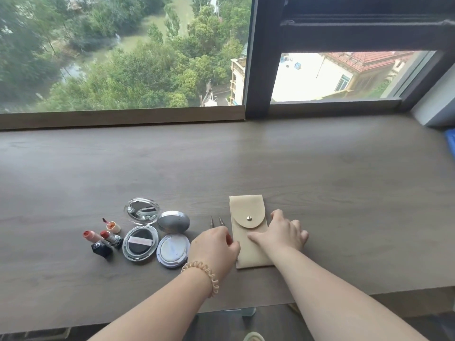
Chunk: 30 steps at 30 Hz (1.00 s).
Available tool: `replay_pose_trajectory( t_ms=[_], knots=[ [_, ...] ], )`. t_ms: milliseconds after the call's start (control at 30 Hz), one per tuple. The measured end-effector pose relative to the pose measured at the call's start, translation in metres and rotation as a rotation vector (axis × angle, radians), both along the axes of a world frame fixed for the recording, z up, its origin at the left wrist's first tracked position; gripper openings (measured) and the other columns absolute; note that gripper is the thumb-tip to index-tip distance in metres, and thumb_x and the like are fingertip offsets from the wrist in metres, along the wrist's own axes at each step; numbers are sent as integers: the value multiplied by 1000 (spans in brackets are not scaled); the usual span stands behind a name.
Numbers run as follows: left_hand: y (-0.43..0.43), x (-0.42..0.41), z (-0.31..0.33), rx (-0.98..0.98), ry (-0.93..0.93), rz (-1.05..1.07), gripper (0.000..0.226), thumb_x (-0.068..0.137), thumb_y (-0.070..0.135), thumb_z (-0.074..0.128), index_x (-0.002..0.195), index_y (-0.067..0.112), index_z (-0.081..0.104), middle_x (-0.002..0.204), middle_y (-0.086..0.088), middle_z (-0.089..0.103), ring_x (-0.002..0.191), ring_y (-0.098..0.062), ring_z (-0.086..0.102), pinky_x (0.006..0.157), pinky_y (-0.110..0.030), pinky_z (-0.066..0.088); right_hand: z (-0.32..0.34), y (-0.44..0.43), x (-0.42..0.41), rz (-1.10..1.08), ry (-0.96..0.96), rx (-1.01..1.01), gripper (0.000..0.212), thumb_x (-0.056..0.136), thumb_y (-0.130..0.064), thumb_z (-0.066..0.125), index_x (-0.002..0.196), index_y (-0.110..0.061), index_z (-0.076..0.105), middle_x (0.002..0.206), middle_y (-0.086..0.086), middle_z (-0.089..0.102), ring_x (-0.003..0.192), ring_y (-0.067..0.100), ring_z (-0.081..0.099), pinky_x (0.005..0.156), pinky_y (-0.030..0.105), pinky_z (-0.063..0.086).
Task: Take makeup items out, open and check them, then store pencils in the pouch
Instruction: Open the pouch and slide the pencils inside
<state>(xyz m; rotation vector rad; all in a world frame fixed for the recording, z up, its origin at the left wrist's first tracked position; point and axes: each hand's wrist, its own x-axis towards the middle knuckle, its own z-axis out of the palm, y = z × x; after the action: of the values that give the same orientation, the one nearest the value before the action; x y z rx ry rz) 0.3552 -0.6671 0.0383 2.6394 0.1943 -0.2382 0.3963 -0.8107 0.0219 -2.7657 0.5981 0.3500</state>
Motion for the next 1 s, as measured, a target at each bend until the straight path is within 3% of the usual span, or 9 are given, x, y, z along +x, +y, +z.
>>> replay_pose_trajectory(
  t_ms=[300,433,533,600,667,733,800,900,1000],
  knots=[
    [-8,1,3,-61,-19,82,14,80,34,55,73,23,59,79,6,64,86,-18,60,79,-32,49,10,-8,12,-78,-12,237,12,85,-41,53,88,-30,57,99,-6,64,116,20,42,89,37,29],
    [-14,6,18,-156,-74,182,14,80,34,59,78,21,62,69,9,57,79,-16,57,73,-30,46,32,-22,22,-231,-158,438,17,85,-38,51,78,-25,59,85,-5,63,107,25,50,87,37,29],
    [-20,14,33,-375,-139,293,21,80,35,64,96,22,60,83,5,60,84,-14,57,74,-29,43,53,-24,26,-309,-279,755,20,75,-38,58,73,-19,61,79,0,69,86,26,60,87,41,45],
    [-23,20,48,-612,-101,351,39,76,40,70,108,25,54,99,1,60,94,-15,58,80,-30,45,74,-19,23,-318,-258,1066,16,79,-28,61,74,-13,63,77,10,70,72,25,61,73,39,51],
    [-25,24,66,-936,5,399,52,68,40,74,111,17,55,106,-6,65,98,-20,63,86,-37,50,88,-14,18,-270,-150,1297,9,86,-17,61,82,-10,65,84,16,70,73,26,63,69,39,53],
    [-22,24,79,-1197,69,407,39,72,21,75,106,8,61,103,-13,70,88,-24,68,80,-41,55,99,-7,9,-198,-88,1379,6,88,-16,60,86,-12,63,92,15,70,79,27,64,73,41,53],
    [-16,19,92,-1226,79,397,19,81,3,67,99,7,63,91,-12,71,73,-21,69,65,-36,57,102,-5,5,-61,-161,1153,17,83,-27,65,97,-19,61,101,7,66,88,20,60,79,37,49],
    [-2,12,100,-1164,69,381,14,83,-2,62,95,6,64,84,-12,71,69,-23,68,61,-34,56,111,-9,1,324,-445,579,66,71,-45,72,129,-30,44,124,-8,47,116,11,41,100,31,34],
    [13,3,108,-1179,58,344,16,81,-5,62,96,1,64,83,-14,72,69,-25,69,61,-35,58,129,-3,0,643,-502,397,75,70,-54,70,137,-35,41,145,-8,34,135,14,24,111,34,21]
  ],
)
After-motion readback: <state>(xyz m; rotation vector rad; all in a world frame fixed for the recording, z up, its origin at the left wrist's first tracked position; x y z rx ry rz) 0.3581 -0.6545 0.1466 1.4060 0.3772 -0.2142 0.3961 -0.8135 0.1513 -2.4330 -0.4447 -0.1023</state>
